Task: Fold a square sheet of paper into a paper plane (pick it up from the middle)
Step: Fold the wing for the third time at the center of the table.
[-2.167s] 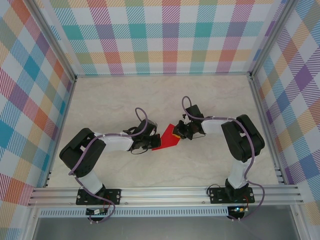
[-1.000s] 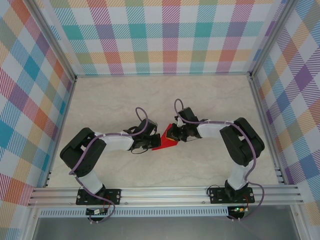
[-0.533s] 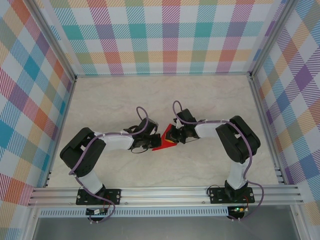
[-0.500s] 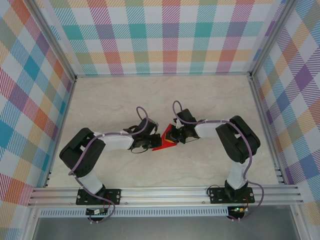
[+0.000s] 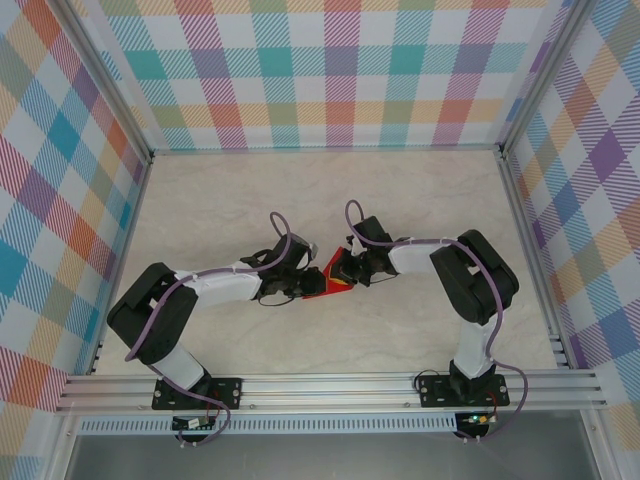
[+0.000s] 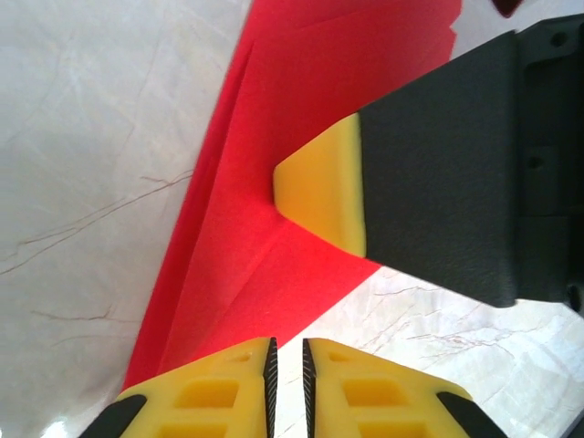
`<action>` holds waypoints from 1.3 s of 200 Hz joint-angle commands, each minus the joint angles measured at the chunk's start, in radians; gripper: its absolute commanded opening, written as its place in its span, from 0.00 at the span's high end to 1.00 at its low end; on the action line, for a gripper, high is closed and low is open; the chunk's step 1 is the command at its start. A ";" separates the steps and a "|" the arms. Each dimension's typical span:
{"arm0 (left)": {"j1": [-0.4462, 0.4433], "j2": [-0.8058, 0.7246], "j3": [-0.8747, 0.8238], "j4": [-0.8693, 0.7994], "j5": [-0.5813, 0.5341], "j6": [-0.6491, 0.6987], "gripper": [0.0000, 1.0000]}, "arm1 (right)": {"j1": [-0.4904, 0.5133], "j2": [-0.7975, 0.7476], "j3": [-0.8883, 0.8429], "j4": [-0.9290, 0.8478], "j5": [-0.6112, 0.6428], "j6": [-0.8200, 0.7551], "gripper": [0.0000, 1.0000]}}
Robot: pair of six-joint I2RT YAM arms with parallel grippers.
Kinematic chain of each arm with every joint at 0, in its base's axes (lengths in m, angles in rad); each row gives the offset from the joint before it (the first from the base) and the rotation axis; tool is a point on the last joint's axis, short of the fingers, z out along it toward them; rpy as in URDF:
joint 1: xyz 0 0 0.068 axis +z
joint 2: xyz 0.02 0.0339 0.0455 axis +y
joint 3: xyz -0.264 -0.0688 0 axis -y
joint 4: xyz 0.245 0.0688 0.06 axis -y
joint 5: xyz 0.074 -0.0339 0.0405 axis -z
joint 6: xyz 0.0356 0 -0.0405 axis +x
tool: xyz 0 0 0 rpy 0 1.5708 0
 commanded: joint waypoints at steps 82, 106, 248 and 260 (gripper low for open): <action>0.011 0.043 -0.017 -0.032 -0.092 -0.024 0.84 | 0.001 0.068 0.005 -0.093 0.084 0.009 0.94; 0.016 0.047 -0.028 -0.023 -0.093 -0.023 0.84 | 0.000 0.073 0.011 -0.102 0.084 0.009 0.94; 0.089 0.069 -0.117 0.096 0.041 -0.045 0.84 | 0.001 0.093 0.021 -0.147 0.102 0.005 0.94; 0.097 0.067 -0.123 0.099 0.047 -0.044 0.84 | 0.001 0.094 0.022 -0.154 0.107 0.005 0.94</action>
